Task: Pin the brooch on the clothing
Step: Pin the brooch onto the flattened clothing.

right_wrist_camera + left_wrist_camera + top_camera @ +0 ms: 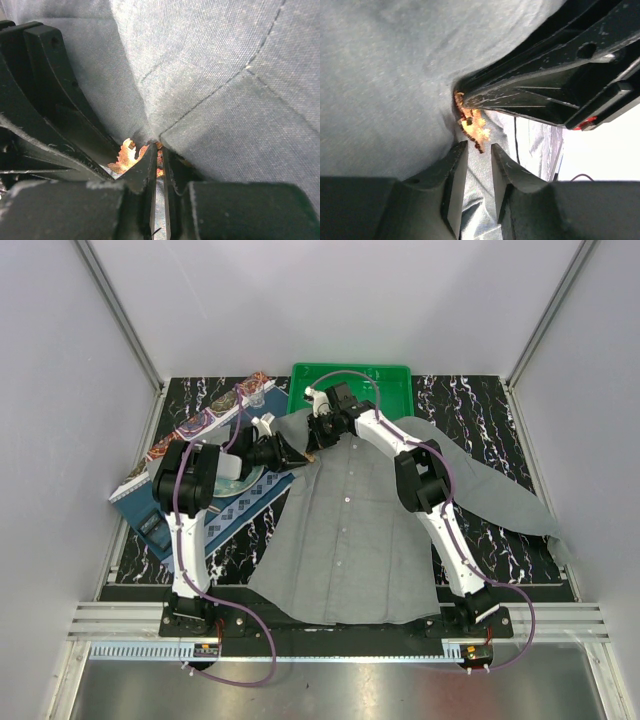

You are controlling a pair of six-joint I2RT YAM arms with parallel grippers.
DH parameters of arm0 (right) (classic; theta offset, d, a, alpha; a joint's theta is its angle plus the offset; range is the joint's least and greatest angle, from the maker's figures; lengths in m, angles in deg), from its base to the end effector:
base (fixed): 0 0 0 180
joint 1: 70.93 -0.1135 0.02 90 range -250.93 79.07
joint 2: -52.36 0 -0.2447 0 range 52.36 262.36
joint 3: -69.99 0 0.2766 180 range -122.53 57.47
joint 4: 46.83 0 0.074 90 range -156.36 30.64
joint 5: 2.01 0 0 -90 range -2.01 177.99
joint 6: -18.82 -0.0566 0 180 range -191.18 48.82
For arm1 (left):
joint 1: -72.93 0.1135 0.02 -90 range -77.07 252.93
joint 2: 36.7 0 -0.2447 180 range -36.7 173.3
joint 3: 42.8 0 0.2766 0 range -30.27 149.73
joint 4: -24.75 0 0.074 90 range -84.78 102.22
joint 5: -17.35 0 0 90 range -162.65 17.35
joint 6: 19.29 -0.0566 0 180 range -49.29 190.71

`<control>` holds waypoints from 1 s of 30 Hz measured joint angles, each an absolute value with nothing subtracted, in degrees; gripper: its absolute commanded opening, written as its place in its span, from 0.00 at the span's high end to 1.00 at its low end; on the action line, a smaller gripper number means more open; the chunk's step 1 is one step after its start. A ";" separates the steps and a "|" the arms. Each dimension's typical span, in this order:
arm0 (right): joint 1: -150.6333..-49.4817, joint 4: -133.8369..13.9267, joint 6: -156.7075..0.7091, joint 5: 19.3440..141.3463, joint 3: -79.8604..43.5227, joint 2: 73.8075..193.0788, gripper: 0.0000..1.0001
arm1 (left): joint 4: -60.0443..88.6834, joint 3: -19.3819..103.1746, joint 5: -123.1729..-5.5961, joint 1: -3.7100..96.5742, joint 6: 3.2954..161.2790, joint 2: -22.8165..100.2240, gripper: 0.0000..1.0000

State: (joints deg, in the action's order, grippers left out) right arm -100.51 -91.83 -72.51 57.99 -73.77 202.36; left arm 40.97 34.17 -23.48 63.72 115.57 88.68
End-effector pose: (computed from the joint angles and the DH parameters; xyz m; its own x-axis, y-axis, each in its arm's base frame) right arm 0.4938 0.3128 0.1099 -0.6942 -0.3709 -0.6168 -0.6838 0.6074 0.4043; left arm 0.4267 -0.1126 0.0470 -0.8924 -0.3225 -0.3155 0.1513 0.4450 -0.8827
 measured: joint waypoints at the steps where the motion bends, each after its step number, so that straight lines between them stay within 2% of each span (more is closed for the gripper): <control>1: -100.54 -91.83 -72.51 58.10 -73.77 202.36 0.89 | 40.88 33.89 -23.68 63.74 115.44 88.46 0.78; 3: -100.56 -91.85 -72.51 58.23 -73.77 202.33 0.89 | 40.53 33.45 -24.16 63.74 115.39 88.40 0.89; 7: -100.56 -91.92 -72.51 58.34 -73.77 202.33 0.85 | 40.49 33.04 -24.20 63.83 115.31 88.35 0.97; 9: -100.56 -91.92 -72.51 58.32 -73.77 202.29 0.80 | 40.38 33.04 -24.18 63.83 115.28 88.35 1.00; 13: -100.56 -92.18 -72.44 57.51 -73.77 202.16 0.68 | 40.05 33.21 -24.02 63.83 115.24 88.35 1.00; 22: -100.03 -95.70 -72.31 55.41 -77.05 201.13 0.51 | 36.07 35.09 -23.85 63.85 112.88 88.35 1.00; 27: -97.96 -96.59 -72.77 51.80 -81.49 200.67 0.49 | 34.98 35.61 -23.81 63.85 112.38 88.37 1.00; 30: -95.73 -97.29 -72.68 49.57 -81.69 199.86 0.51 | 34.41 35.90 -23.76 63.85 112.16 88.40 1.00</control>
